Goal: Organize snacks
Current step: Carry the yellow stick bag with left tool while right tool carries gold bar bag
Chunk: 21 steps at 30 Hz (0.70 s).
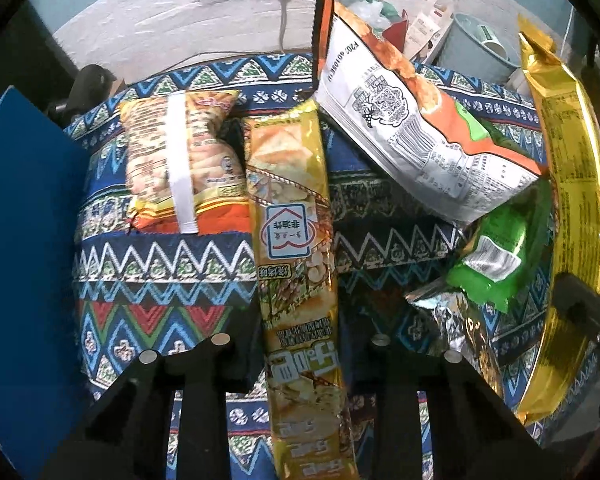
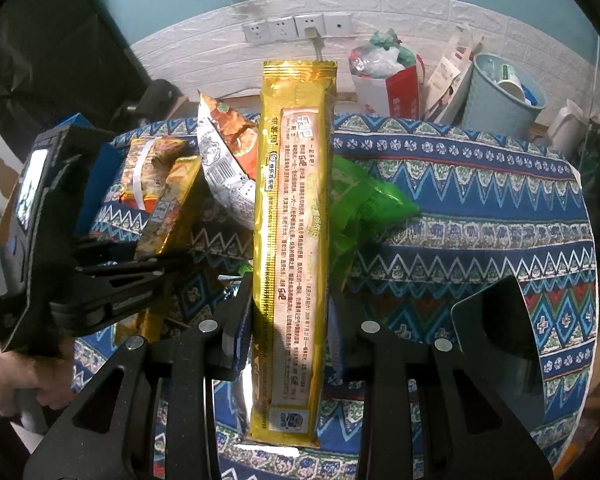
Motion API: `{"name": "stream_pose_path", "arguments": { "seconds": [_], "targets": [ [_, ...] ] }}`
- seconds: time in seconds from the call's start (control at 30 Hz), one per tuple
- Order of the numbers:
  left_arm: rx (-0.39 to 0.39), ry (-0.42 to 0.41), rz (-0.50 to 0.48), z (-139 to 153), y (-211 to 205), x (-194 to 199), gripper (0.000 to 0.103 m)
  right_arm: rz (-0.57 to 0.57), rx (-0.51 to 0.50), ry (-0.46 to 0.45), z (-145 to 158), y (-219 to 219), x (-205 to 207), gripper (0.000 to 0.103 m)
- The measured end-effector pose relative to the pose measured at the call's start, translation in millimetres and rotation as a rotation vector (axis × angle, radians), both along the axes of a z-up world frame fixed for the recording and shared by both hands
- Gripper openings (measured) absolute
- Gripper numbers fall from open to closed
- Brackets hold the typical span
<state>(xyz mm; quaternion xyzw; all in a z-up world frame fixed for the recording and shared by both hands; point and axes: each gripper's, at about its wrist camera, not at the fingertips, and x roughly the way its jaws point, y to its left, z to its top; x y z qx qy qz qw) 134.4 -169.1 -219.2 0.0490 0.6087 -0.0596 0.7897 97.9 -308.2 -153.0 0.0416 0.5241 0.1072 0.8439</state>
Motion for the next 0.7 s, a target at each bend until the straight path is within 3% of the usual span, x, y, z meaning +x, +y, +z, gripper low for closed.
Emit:
{"name": "stream_pose_path", "arguments": {
  "seconds": [0.37, 0.7],
  "targets": [
    [-0.007, -0.119, -0.064, 52, 19, -52, 0.031, 0.034, -0.017, -0.032, 13, 14, -4, 0.03],
    [-0.024, -0.215, -0.074, 93, 42, -70, 0.031, 0.063, -0.027, -0.061, 28, 39, -2, 0.03]
  ]
}}
